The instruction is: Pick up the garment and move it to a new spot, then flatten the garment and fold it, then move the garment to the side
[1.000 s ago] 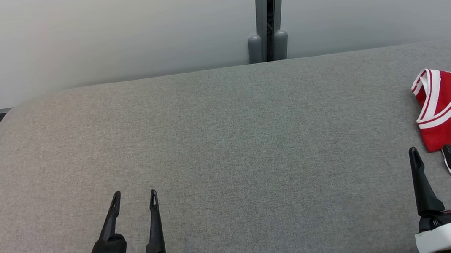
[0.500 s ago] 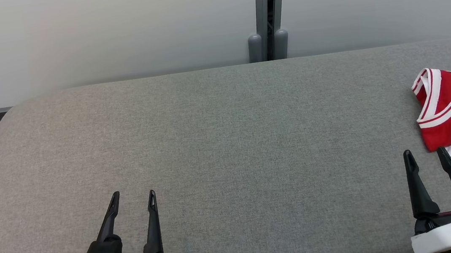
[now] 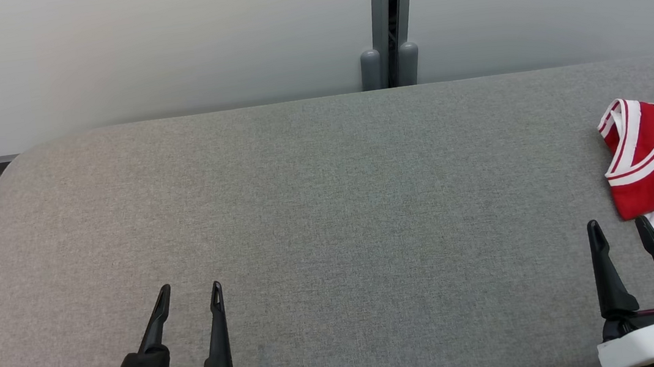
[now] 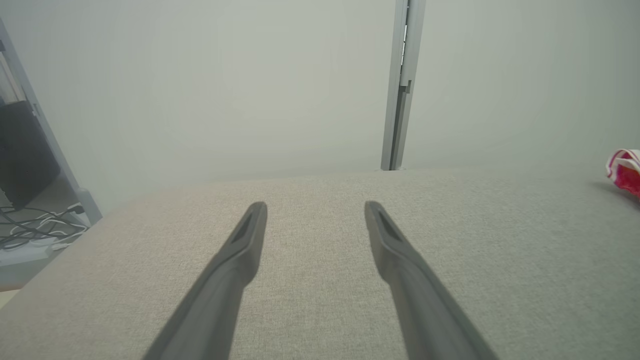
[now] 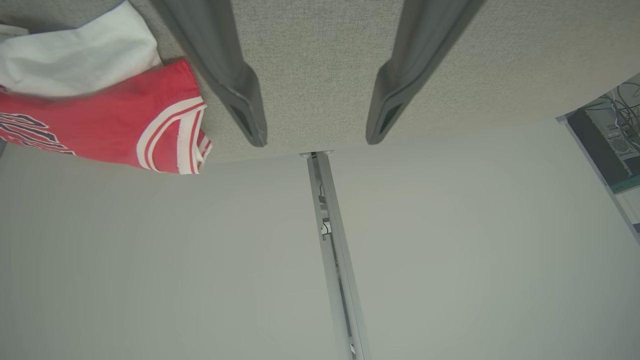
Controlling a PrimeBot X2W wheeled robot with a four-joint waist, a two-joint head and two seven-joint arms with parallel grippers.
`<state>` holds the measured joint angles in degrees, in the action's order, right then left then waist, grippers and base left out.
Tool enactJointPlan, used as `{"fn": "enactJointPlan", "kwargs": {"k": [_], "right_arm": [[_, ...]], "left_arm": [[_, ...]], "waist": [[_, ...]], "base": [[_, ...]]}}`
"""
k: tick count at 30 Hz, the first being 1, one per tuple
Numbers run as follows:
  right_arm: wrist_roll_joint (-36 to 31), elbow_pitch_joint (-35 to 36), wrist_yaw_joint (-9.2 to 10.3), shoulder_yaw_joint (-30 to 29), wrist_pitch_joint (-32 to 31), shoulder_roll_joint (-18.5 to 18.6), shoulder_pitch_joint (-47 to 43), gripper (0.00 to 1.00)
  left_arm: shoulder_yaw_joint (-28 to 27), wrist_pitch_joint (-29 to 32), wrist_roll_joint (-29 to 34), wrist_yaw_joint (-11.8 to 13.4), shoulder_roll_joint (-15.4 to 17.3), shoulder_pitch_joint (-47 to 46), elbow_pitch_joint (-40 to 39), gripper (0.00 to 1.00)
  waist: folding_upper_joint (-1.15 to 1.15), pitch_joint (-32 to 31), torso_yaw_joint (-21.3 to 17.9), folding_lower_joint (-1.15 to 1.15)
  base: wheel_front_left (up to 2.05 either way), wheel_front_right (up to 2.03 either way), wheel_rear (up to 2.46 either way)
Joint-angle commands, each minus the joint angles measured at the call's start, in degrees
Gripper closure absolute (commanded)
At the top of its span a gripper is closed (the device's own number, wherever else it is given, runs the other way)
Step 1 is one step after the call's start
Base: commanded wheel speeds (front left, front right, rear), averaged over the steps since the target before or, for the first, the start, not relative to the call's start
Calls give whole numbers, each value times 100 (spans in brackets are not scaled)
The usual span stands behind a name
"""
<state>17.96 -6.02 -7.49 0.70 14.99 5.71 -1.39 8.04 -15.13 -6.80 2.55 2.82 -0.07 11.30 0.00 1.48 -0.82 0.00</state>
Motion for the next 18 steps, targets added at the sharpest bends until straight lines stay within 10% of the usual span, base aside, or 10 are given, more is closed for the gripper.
{"fn": "enactJointPlan", "kwargs": {"k": [1,12,13,18], "right_arm": [[34,5,-2,-20,24,8,49,0],[-35,-26,-2,32,24,49,49,0],[-15,-40,0,30,-1,-1,-6,100],[255,-182,0,39,-47,-60,-48,100]], "left_arm": [[-34,5,-33,-31,24,20,3,0],[-39,5,-135,-135,23,47,38,0],[-21,-1,-110,-108,-2,5,55,100],[-68,107,-405,-138,-19,19,224,100]], "waist": [[0,-2,1,0],[0,-7,4,0],[0,-8,4,0],[0,-11,6,0]], "base": [[0,0,0],[0,0,0],[0,0,0],[0,0,0]]}}
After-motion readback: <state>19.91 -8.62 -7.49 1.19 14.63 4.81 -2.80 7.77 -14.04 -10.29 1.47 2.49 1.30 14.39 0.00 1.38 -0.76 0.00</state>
